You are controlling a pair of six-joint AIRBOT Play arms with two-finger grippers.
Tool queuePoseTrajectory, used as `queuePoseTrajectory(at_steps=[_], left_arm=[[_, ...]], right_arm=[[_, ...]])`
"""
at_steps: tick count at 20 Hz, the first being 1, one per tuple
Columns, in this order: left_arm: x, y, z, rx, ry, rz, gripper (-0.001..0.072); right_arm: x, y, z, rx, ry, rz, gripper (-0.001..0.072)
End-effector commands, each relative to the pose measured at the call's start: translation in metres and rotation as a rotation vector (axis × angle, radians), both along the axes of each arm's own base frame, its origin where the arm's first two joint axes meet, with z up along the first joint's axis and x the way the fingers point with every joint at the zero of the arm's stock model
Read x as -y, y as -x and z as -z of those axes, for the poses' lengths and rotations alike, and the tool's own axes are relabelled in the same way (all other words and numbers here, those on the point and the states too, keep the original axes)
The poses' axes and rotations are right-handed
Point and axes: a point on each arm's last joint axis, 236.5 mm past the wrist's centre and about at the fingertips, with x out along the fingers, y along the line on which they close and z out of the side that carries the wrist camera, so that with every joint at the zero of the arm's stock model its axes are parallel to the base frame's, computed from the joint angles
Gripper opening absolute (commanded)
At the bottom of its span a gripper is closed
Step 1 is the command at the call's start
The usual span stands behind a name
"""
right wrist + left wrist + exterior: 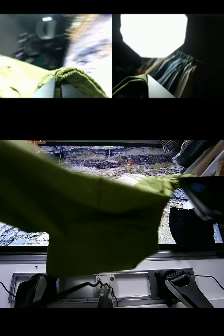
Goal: Fold the clothes and pants, and hang the long-sleeved shirts on hangers.
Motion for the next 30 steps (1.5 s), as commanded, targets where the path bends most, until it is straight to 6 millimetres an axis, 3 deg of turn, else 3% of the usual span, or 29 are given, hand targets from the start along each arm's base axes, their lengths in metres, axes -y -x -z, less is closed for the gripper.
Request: queuePoseTrajectory(at_steps=[1, 4, 6, 9, 12, 15, 17, 22, 25, 28, 30], left_arm=[[0.008, -0.079, 0.067, -0.187, -0.062, 0.085, 0.0000], [0.029, -0.167, 0.138, -0.313, -0.125, 0.039, 0.0000], [0.042, -0.209, 0.171, -0.346, -0.123, -0.001, 0.0000], [0.057, -0.235, 0.215, -0.413, -0.164, 0.005, 0.0000], [0.058, -0.236, 0.234, -0.422, -0.298, -0.020, -0.0001], [0.070, -0.221, 0.254, -0.484, -0.362, 0.056, -0.0001], [0.079, -0.201, 0.284, -0.554, -0.421, 0.112, -0.0001], [0.075, -0.133, 0.395, -0.728, -0.505, 0.118, -0.0001], [0.067, -0.088, 0.465, -0.864, -0.497, 0.128, 0.0000], [0.060, -0.047, 0.513, -0.979, -0.482, 0.140, 0.0000], [0.058, -0.029, 0.533, -1.031, -0.473, 0.147, 0.0000]], right_arm=[[0.020, -0.073, 0.084, -0.163, 0.150, 0.163, 0.0043], [0.024, -0.155, 0.143, -0.200, 0.203, 0.259, 0.0043], [0.037, -0.206, 0.184, -0.259, 0.180, 0.334, 0.0043], [0.061, -0.249, 0.229, -0.359, 0.082, 0.425, 0.0043], [0.084, -0.261, 0.241, -0.342, 0.129, 0.446, 0.0043], [0.094, -0.249, 0.257, -0.365, 0.250, 0.388, 0.0042], [0.104, -0.233, 0.276, -0.398, 0.414, 0.328, 0.0041], [0.107, -0.198, 0.317, -0.476, 0.591, 0.171, 0.0041], [0.110, -0.161, 0.355, -0.594, 0.673, 0.073, 0.0040], [0.124, -0.127, 0.380, -0.686, 0.762, 0.016, 0.0040], [0.131, -0.117, 0.386, -0.697, 0.814, -0.015, 0.0041]])
